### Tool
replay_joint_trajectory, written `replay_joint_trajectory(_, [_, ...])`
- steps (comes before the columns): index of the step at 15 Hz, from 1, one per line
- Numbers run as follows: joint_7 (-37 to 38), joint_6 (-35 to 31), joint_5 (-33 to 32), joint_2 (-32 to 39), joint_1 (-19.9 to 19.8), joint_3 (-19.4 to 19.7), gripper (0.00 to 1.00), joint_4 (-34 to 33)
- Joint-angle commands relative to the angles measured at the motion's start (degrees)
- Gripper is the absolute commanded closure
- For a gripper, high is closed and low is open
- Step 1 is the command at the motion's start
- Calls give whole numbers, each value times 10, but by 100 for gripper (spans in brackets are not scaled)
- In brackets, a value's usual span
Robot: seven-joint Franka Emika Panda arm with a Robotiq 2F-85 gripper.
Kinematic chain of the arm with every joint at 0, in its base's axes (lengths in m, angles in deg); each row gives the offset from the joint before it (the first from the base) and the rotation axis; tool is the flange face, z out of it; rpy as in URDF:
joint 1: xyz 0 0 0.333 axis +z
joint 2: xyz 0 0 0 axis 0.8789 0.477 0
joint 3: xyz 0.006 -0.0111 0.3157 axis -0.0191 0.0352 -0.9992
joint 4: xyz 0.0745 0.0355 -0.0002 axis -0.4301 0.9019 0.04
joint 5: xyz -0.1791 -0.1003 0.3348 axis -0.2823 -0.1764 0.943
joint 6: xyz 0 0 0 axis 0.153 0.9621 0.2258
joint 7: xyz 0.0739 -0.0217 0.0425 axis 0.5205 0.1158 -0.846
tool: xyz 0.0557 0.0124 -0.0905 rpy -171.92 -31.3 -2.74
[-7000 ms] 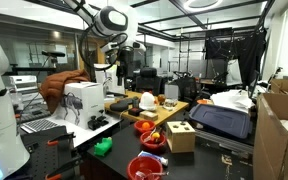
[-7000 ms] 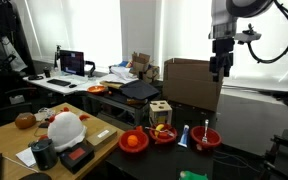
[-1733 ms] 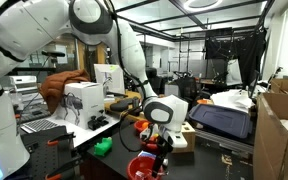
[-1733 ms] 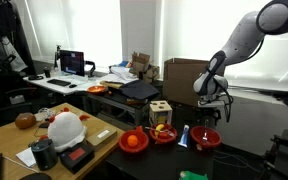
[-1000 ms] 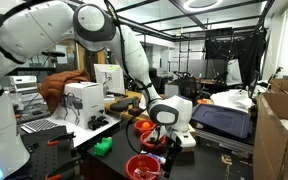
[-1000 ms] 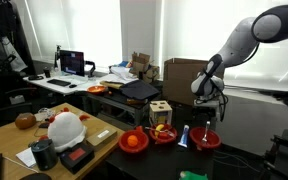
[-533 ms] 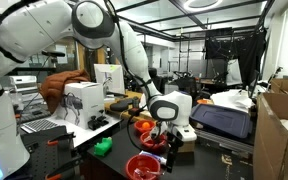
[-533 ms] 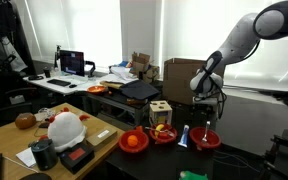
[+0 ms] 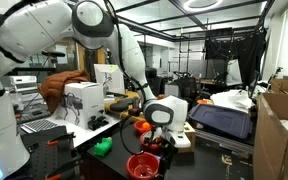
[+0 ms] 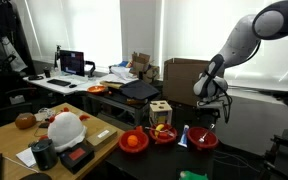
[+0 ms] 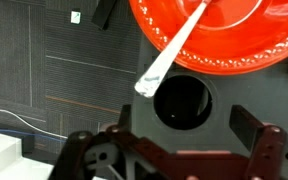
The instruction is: Remove the spoon from the bowl
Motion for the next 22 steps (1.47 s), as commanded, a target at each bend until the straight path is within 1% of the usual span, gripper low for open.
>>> replay_joint_trajectory(1, [45, -10, -17, -40, 29, 36, 0, 53])
replay_joint_trajectory(3, [66, -5, -24, -50, 41, 52, 0, 64])
replay_joint_trajectory(5, [84, -2, -22, -62, 48, 55, 0, 78])
replay_joint_trajectory(11, [136, 3, -10, -80, 53, 27, 0, 121])
replay_joint_trajectory(13, [162, 5, -17, -78, 62, 32, 0, 131])
replay_joint_trajectory(15, [198, 6, -27, -78, 78, 48, 0, 144])
replay_joint_trajectory(18, [238, 8, -41, -82, 89, 61, 0, 159])
replay_joint_trajectory(22, [267, 11, -57, -86, 94, 58, 0, 162])
